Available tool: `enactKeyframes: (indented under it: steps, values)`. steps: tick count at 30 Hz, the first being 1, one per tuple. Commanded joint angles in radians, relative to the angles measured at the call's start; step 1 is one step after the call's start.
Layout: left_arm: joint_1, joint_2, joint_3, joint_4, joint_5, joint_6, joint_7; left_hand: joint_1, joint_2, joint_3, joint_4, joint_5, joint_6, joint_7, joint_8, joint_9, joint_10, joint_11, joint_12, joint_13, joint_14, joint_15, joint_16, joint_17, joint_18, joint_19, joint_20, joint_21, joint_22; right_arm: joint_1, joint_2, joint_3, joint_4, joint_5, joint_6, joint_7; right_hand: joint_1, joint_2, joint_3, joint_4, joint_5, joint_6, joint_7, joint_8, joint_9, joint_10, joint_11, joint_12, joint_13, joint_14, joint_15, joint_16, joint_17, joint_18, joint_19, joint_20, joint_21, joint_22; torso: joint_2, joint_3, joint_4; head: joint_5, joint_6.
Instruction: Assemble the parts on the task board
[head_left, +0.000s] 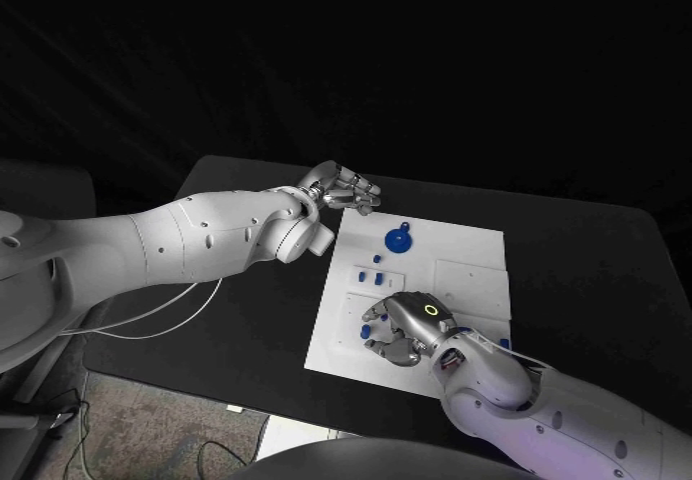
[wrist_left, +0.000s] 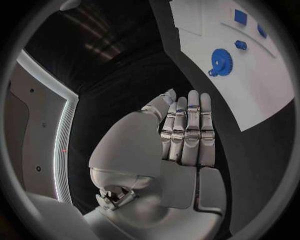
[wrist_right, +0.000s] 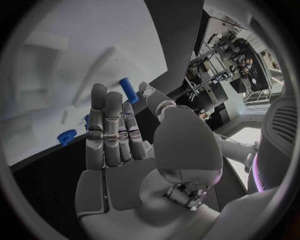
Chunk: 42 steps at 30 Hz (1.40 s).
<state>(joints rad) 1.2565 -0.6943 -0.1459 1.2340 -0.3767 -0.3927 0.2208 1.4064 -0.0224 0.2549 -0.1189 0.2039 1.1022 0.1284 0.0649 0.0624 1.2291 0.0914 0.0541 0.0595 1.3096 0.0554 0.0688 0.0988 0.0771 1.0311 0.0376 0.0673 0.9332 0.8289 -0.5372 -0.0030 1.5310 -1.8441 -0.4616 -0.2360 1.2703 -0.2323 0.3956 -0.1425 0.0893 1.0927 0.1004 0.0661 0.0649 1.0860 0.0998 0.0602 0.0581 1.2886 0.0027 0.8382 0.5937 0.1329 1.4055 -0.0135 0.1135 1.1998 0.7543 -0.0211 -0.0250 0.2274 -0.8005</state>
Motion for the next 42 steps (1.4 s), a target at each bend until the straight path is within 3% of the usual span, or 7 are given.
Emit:
enactKeyframes:
  steps: [1,12,17,20,27,33,42]
  values:
    - [0.001,0.0,0.001,0.001,0.005,0.012,0.004,-0.002,0.003,0.001,0.003,-0.005,-0.004,0.002,-0.001,0.001,-0.007,0.0,0.004,0.0,-0.005,0.003,-0.003,-0.001,-0.004,0.003,0.0,0.002,0.0,0.001,-0.019,0.009,0.021,0.088,-0.067,0.054,0.021,0.002,-0.052,0.012,0.0,-0.014,-0.003,-0.003,-0.002,-0.017,0.005,0.004,0.001,-0.011,0.006,0.001,-0.02,0.015,-0.004,0.004,-0.015,-0.018,0.0,0.0008,-0.0003,-0.005,0.003]
    - [0.001,-0.011,0.0,0.002,0.005,0.01,0.004,-0.002,0.003,0.0,0.004,-0.005,-0.003,0.002,-0.001,0.001,-0.007,0.0,0.004,0.0,-0.005,0.003,-0.003,-0.001,-0.004,0.003,0.0,0.002,0.001,0.014,-0.187,0.112,0.115,0.474,-0.005,0.182,0.014,0.069,-0.216,0.083,0.064,-0.032,0.028,-0.003,-0.001,0.091,-0.016,0.015,0.001,-0.024,-0.006,0.04,-0.058,0.0,0.007,-0.006,-0.03,-0.059,-0.001,0.0023,-0.0043,-0.037,0.019]
    - [0.001,-0.019,-0.001,0.006,0.005,0.008,0.006,-0.002,0.003,0.0,0.005,-0.005,-0.003,0.001,-0.001,0.001,-0.005,-0.001,0.004,0.0,-0.003,0.002,-0.003,0.0,-0.004,0.004,0.0,0.002,0.001,0.03,-0.27,0.157,0.112,0.586,0.045,0.159,-0.019,0.149,-0.155,0.1,0.173,0.069,-0.02,0.012,0.014,0.299,-0.09,0.083,0.027,0.008,-0.052,0.061,-0.048,-0.019,0.037,-0.041,-0.009,-0.048,-0.003,0.0051,-0.0078,-0.06,0.026]
    - [0.001,-0.024,-0.002,0.009,0.005,0.006,0.006,-0.003,0.003,-0.001,0.005,-0.005,-0.002,0.001,-0.001,0.001,-0.005,-0.001,0.004,0.0,-0.003,0.002,-0.002,0.0,-0.004,0.005,0.0,0.002,0.001,0.041,-0.309,0.174,0.092,0.612,0.105,0.115,-0.076,0.113,-0.057,0.067,0.184,0.098,-0.031,-0.001,0.023,0.32,-0.112,0.203,0.161,0.035,-0.077,0.088,-0.014,-0.062,0.051,-0.083,0.032,0.001,-0.004,0.0078,-0.01,-0.071,0.028]
    - [0.001,-0.03,-0.004,0.017,0.005,0.004,0.011,-0.006,0.003,-0.002,0.008,-0.005,-0.002,0.001,-0.001,0.001,-0.004,-0.001,0.004,0.0,-0.002,0.002,-0.003,0.0,-0.004,0.006,0.0,0.002,0.001,0.06,-0.366,0.188,0.043,0.65,0.286,-0.08,-0.145,0.141,-0.064,0.094,0.14,0.082,-0.043,-0.002,0.068,0.242,-0.142,0.605,0.629,0.103,-0.101,0.306,0.32,-0.071,0.097,-0.107,0.203,0.12,-0.002,0.01,-0.0082,-0.095,0.025]
    - [0.001,-0.035,-0.005,0.026,0.007,0.004,0.017,-0.008,0.0,-0.001,0.011,-0.005,-0.002,0.0,-0.001,0.001,-0.005,-0.001,0.004,0.0,-0.002,0.003,-0.003,0.001,-0.004,0.007,0.0,0.0,-0.005,0.063,-0.394,0.191,0.037,0.689,0.431,-0.273,-0.226,0.075,0.071,0.178,0.028,0.064,-0.047,-0.001,0.164,0.252,-0.142,0.82,0.922,0.139,-0.1,0.328,0.475,-0.069,0.106,-0.107,0.303,0.147,-0.003,0.0073,-0.0102,-0.104,0.023]
    - [0.0,-0.04,-0.006,0.036,0.025,0.013,0.049,-0.052,-0.015,-0.089,0.109,-0.029,-0.014,-0.008,-0.001,0.001,-0.011,-0.002,0.005,0.001,-0.001,0.009,-0.002,0.012,-0.012,0.042,0.013,-0.005,-0.194,0.06,-0.39,0.186,0.053,0.778,0.474,-0.384,-0.26,0.063,0.068,0.229,-0.023,0.039,-0.047,0.001,0.278,0.315,-0.138,0.98,1.139,0.163,-0.1,0.326,0.578,-0.068,0.108,-0.105,0.395,0.163,-0.002,0.0043,-0.0071,-0.117,0.017]
